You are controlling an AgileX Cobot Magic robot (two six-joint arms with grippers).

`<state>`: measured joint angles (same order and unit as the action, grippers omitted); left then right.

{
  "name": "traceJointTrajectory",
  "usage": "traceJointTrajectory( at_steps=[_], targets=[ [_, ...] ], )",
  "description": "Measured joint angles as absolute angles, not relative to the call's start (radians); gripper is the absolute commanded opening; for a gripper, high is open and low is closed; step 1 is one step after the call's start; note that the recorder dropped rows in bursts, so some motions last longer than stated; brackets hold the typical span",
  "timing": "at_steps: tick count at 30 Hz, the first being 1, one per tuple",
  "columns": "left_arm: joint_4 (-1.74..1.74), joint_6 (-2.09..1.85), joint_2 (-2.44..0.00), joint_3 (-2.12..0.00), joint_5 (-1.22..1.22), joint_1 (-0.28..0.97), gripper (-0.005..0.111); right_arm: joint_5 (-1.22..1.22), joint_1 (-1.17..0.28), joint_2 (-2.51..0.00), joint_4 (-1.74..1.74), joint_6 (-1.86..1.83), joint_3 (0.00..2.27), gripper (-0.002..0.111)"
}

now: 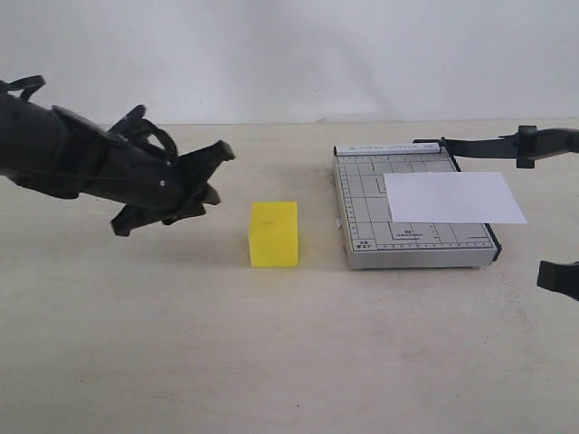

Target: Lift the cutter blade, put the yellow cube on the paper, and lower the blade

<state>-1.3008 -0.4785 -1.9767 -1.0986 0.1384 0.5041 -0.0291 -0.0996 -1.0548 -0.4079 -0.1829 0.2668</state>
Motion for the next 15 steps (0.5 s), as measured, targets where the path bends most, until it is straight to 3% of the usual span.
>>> traceJointTrajectory(
  at_steps=[5,8,12,15],
  targets=[
    [-1.392,-0.362,-1.977,-1.071,0.109,0.442,0.004,-0.029,-0.1,-1.055,-0.409,-0.183,0.267,0.0],
    [-1.519,-0.331,-1.963,-1.055,0.005,0.442,0.004,-0.029,-0.1,-1.055,-0.41,-0.183,0.267,0.0],
    [-1.658,-0.158,-1.91,-1.002,-0.254,0.442,0.004,-0.029,-0.1,-1.055,-0.41,-0.183,0.267,0.0],
    [-1.478,0.012,-1.869,-0.941,-0.552,0.442,0.004,-0.027,-0.1,-1.055,-0.41,-0.183,0.267,0.0]
  ],
)
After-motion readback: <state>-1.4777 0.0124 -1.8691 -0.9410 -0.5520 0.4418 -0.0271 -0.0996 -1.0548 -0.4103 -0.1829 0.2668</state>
